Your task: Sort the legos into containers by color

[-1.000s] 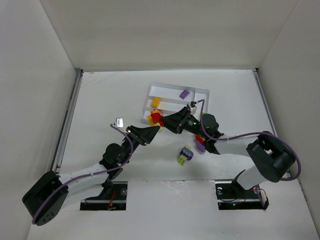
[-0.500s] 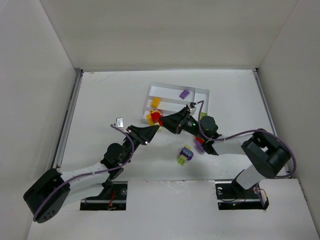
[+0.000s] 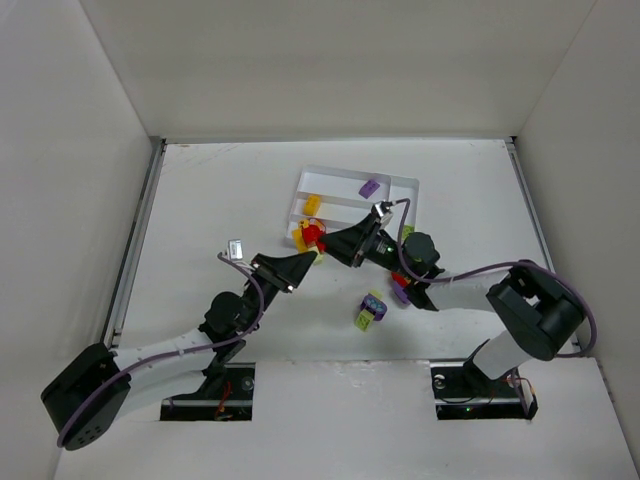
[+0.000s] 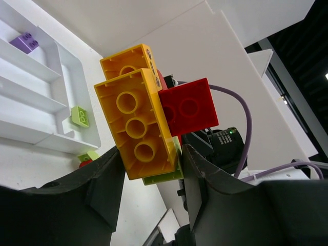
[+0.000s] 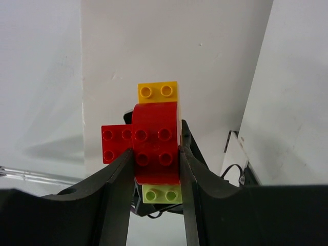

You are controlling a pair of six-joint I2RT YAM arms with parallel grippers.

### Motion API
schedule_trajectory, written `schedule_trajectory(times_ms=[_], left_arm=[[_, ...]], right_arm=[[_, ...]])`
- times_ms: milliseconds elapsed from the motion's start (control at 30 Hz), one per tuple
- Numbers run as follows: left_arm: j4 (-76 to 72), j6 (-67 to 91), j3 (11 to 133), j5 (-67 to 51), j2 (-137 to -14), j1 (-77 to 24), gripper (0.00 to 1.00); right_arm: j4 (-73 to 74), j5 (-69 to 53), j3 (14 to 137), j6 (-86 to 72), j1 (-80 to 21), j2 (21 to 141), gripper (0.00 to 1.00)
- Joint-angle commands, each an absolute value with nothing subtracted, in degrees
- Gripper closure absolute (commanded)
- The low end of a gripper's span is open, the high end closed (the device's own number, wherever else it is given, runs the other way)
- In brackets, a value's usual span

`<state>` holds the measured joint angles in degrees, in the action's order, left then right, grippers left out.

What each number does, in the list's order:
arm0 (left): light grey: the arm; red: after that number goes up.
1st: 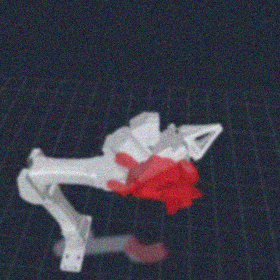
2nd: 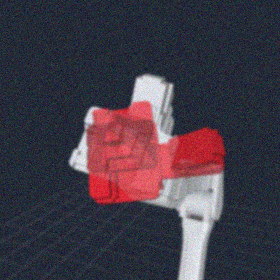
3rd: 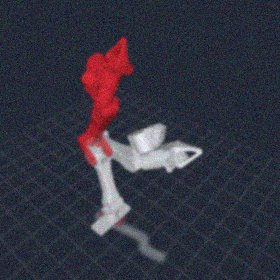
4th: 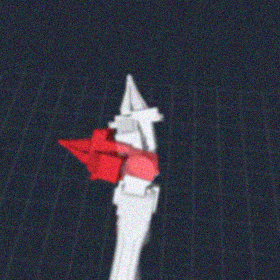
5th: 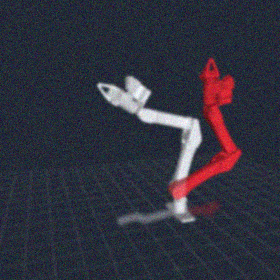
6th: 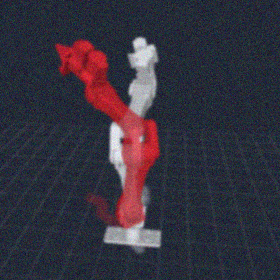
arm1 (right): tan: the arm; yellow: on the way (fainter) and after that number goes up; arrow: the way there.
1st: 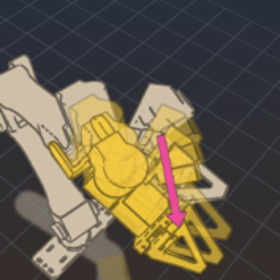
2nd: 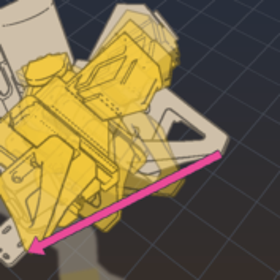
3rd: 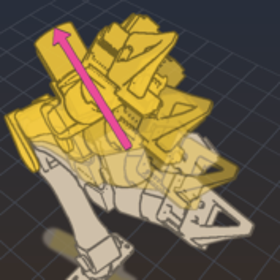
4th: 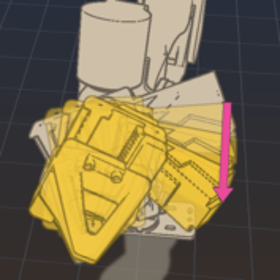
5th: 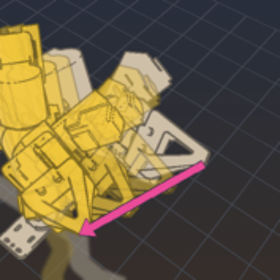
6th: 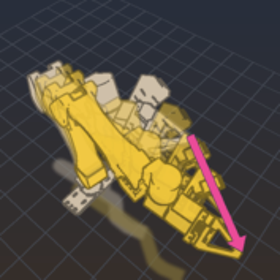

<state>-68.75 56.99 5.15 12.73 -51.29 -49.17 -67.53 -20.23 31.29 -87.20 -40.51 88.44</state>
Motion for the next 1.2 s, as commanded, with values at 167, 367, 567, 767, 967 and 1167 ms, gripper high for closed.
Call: schedule_trajectory(times_ms=[167,367,567,767,967,1167], left_arm=[[-74.6,57.4,4.3,13.5,-47.2,-50.1,0.87],[-75.2,57.4,4.6,13.4,-48.6,-50.1,0.87],[-74.7,57.0,4.9,12.7,-47.1,-50.3,0.87],[-70.2,56.6,5.4,12.0,-45.2,-49.1,0.86],[-65.4,56.5,5.9,10.1,-44.0,-48.0,0.86],[-65.1,58.3,5.3,8.3,-43.7,-46.3,0.85]], right_arm=[[-66.4,-18.8,31.3,-80.9,-36.5,83.7,0.69],[-64.6,-18.7,32.2,-79.5,-36.4,83.0,0.69],[-63.1,-19.0,30.1,-78.3,-33.7,80.2,0.69],[-39.3,-16.2,33.5,-63.6,-31.6,77.5,0.68],[-13.7,-7.7,44.5,-44.7,-31.9,78.5,0.68],[-1.2,-1.1,54.8,-31.7,-34.1,85.3,0.68]])
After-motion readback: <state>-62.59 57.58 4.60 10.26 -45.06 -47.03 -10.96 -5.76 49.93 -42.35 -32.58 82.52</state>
